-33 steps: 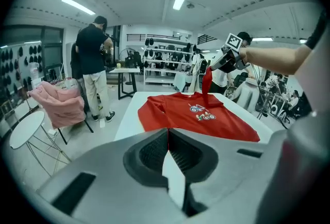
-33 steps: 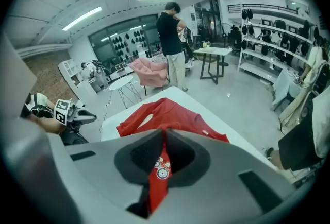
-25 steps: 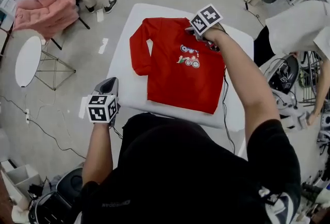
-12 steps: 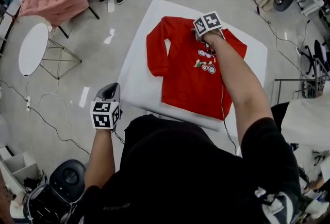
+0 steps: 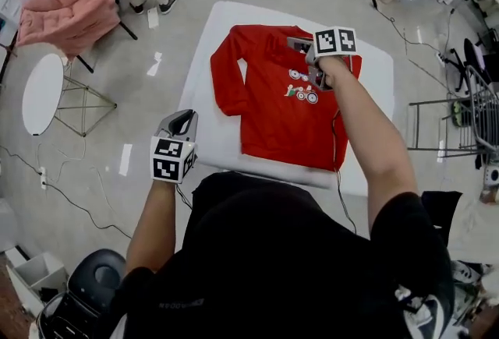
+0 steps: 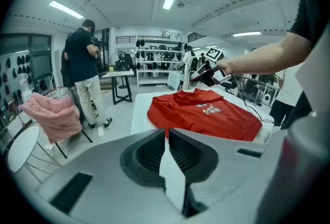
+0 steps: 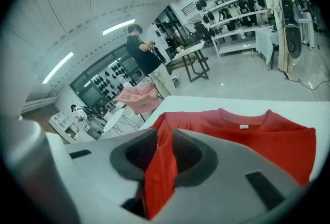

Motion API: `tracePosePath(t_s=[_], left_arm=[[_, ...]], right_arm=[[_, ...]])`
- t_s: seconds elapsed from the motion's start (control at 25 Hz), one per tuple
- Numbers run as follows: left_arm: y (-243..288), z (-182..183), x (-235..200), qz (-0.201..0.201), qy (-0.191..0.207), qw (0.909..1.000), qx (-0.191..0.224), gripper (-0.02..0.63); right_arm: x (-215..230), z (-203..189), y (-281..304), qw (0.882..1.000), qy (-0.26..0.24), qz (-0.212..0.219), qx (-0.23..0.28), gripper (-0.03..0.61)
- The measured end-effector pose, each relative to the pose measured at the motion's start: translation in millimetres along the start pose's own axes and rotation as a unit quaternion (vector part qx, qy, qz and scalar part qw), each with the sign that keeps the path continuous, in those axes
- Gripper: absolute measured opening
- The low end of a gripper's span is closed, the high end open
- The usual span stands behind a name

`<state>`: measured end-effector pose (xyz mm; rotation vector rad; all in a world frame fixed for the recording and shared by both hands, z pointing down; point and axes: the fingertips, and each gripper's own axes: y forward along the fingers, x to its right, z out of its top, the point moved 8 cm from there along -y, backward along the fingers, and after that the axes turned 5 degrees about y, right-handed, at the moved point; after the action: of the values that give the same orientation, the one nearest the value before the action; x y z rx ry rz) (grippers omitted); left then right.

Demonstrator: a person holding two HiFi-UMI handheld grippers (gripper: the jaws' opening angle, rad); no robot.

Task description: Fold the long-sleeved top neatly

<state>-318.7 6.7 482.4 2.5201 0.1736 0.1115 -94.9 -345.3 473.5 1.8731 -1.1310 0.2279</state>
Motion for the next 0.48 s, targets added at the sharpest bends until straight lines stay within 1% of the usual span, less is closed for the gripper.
tracePosePath(t_s=[0.08,0.16,0.2,0.36,0.48], left_arm=[[11,8,9,-0.012,0.011,0.9999,0.001,0.009],[22,15,19,-0.026,0.022,0.9994,0.0,0.009],[28,19,25,-0.033,0.029,0.999,0.0,0.009],[47,38,48,-0.054,0.065,0.9964,0.007,0.009],[52,46,66,-0.07,0.082,0.9941,0.013,0.009]], right_arm=[[-8,-9,-28,1.0,-0.024,-0.009,0.013,0.061],[-17,-26,-57,0.998,-0.055,-0.027,0.026,0.015],[-22,-37,-70,0.996,-0.07,-0.035,0.033,0.005],[-35,-87,-114,0.99,-0.11,-0.065,0.061,0.005],[-41,-127,-141,0.987,-0.114,-0.078,0.081,0.005]])
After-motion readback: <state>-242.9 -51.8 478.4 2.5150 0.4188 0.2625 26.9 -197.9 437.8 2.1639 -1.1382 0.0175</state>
